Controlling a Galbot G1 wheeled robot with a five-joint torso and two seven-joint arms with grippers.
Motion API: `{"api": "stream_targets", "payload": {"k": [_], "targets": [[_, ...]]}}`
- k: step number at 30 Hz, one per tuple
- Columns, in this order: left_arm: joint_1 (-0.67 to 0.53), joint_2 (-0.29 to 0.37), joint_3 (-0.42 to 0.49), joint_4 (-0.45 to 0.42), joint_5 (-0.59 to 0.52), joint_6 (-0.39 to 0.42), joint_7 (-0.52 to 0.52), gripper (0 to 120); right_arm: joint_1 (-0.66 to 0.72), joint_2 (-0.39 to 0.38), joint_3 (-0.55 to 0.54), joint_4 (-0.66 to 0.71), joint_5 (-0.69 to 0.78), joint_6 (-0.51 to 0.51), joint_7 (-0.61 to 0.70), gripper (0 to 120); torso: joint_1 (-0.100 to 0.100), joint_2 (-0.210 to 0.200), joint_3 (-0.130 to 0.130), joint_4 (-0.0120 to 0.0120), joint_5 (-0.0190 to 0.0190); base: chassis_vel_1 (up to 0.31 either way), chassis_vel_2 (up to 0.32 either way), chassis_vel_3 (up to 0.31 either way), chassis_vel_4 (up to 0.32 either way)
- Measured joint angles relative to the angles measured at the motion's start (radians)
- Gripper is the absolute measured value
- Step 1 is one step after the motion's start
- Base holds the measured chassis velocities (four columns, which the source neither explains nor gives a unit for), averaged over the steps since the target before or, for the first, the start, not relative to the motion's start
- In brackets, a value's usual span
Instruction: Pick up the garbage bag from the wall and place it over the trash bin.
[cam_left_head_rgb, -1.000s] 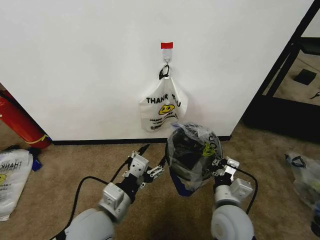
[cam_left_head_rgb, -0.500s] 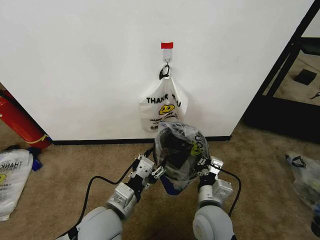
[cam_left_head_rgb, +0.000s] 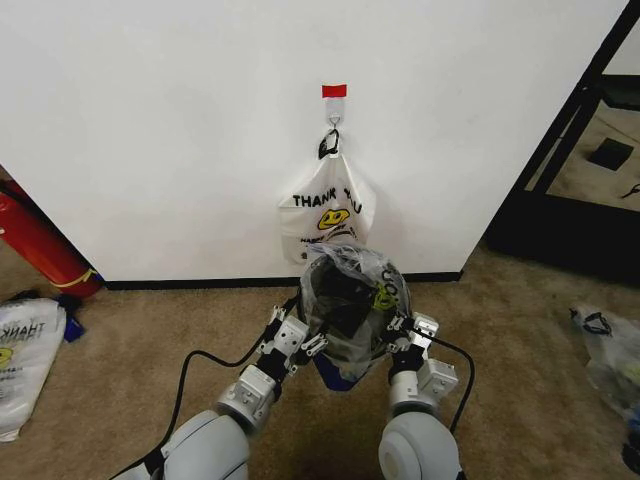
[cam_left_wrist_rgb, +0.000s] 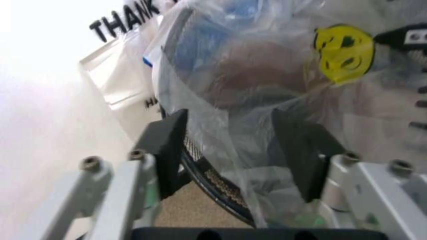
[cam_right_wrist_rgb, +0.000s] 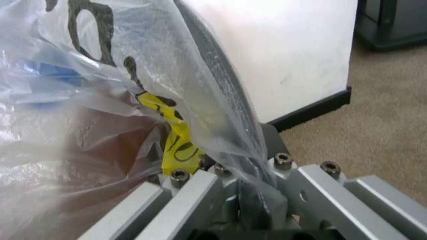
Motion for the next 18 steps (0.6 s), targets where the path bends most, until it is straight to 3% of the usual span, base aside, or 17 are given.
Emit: {"api": "stream_targets", "payload": {"k": [11,14,18], "targets": [[0.010,-0.004,-0.007,0.020,0.032,-0.010,-0.003,13,-0.013,-0.005,-0.003,0.032,0.012,-0.003,-0.004,0,0.000,0.000,0.000,0.0000,0.0000,0.000,0.000,0.000,0.000],[0.011,-0.006,-0.008,0.020,0.033,-0.008,-0.006,12,-0.017,-0.004,-0.005,0.036,0.012,-0.003,-0.005,0,0.000,0.000,0.000,0.0000,0.0000,0.000,0.000,0.000,0.000],[0.013,-0.006,-0.015,0.015,0.033,-0.005,-0.010,0,-0.024,-0.003,-0.007,0.041,0.012,-0.004,-0.006,0,0.000,0.000,0.000,0.0000,0.0000,0.000,0.000,0.000,0.000]]}}
